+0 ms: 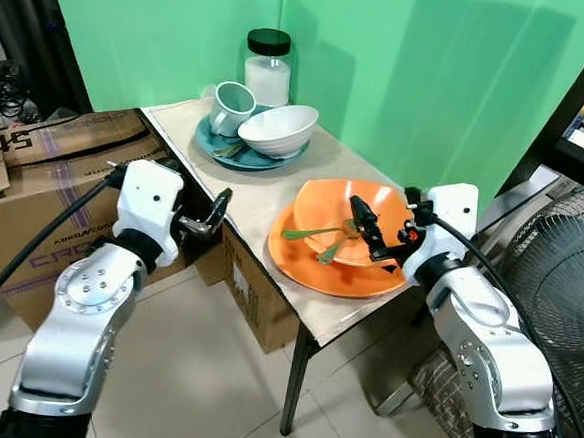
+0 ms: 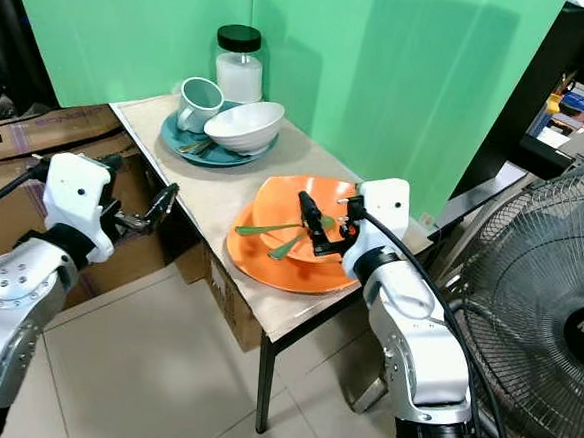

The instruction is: Setting the table

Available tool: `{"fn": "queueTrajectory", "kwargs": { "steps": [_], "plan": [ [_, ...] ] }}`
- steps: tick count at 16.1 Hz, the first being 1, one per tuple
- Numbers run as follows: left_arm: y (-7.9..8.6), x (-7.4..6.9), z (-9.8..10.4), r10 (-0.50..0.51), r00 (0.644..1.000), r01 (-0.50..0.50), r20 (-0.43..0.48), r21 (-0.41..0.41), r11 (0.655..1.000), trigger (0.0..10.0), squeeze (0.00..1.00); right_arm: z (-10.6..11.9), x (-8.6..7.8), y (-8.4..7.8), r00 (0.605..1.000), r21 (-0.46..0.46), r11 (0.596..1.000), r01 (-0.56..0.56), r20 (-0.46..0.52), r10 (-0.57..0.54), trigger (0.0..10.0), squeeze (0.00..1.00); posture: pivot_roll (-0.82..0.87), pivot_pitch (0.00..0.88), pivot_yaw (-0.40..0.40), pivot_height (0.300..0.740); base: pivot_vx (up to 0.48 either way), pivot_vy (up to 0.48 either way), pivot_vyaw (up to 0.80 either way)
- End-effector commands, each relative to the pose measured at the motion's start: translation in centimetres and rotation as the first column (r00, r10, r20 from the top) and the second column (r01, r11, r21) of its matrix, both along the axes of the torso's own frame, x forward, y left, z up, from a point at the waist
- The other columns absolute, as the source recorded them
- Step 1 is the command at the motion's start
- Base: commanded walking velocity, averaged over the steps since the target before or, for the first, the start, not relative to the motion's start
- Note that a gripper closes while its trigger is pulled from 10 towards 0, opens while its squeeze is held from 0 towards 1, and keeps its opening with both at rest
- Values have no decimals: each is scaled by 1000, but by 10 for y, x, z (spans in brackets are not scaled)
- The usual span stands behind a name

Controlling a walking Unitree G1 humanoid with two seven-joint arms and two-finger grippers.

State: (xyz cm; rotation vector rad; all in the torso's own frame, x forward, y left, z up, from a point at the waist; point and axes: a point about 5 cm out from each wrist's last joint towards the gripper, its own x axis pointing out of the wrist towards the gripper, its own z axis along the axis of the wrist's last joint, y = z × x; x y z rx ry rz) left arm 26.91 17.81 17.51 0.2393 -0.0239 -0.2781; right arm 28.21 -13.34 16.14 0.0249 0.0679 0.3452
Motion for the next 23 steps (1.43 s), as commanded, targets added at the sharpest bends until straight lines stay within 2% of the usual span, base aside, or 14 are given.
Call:
{"fn": "queueTrajectory", "kwargs": {
  "steps": [1, 2, 3, 4, 5, 6, 9, 11, 12, 16, 18, 21, 23],
  "plan": [
    [0, -1, -2, -40, 999, 40, -21, 21, 999, 10000, 110, 1, 3, 2, 999, -34, 999, -14, -41, 12, 10000, 0, 108, 0, 12, 740, 0, 0, 0],
    [-3, -4, -3, -91, 995, 92, -36, 47, 995, 10000, 47, 1, 2, 7, 995, -43, 998, -53, -89, 49, 10000, 0, 111, 0, 21, 740, 0, 0, 0],
    [-4, -6, -2, -127, 991, 130, -46, 67, 989, 10000, 0, 2, 2, 13, 990, -14, 997, -82, -120, 79, 10000, 0, 115, 0, 21, 740, 0, 0, 0],
    [-4, -8, -2, -163, 985, 168, -62, 82, 982, 10000, 0, 6, 5, 21, 982, 16, 993, -114, -150, 115, 10000, 0, 118, 0, 21, 740, 0, 0, 0],
    [-1, -12, -3, -210, 973, 220, -94, 118, 968, 10000, 0, 10, 9, 31, 971, 0, 988, -154, -184, 152, 10000, 0, 122, 0, 10, 740, 0, 0, 0],
    [0, -13, -3, -219, 970, 231, -102, 126, 965, 10000, 0, 10, 10, 33, 969, -5, 987, -163, -190, 159, 10000, 0, 122, 0, 10, 740, 0, 0, 0],
    [2, -24, -11, -295, 935, 327, -195, 153, 933, 10000, 0, 11, 28, 49, 934, -68, 979, -193, -317, 162, 10000, 0, 133, 0, -9, 740, 0, 0, 0],
    [2, -30, -14, -316, 922, 355, -225, 163, 920, 10000, 0, 15, 38, 54, 917, -98, 977, -190, -374, 141, 10000, 0, 141, 0, -18, 740, 0, 0, 0],
    [1, -32, -14, -319, 920, 360, -228, 164, 919, 10000, 0, 19, 44, 55, 889, -123, 972, -200, -440, 128, 10000, 0, 146, 0, -27, 740, 0, 0, 0],
    [-2, -34, -15, -336, 910, 379, -242, 159, 912, 10000, 0, 20, 50, 49, 858, -196, 958, -212, -507, 86, 10000, 0, 139, 0, -27, 740, 0, 0, 0],
    [-5, -35, -16, -346, 905, 390, -248, 156, 908, 10000, 0, 19, 55, 39, 833, -260, 939, -224, -551, 46, 10000, 0, 132, 0, -25, 740, 0, 0, 0],
    [-6, -33, -17, -351, 902, 396, -252, 155, 905, 10000, 0, 17, 60, 27, 810, -281, 934, -222, -586, 17, 10000, 0, 126, 0, -20, 740, 0, 0, 0],
    [-8, -33, -18, -360, 896, 406, -258, 154, 901, 10000, 0, 16, 62, 25, 797, -295, 921, -252, -603, 25, 10000, 0, 124, 0, -20, 740, 0, 0, 0]
  ]
}}
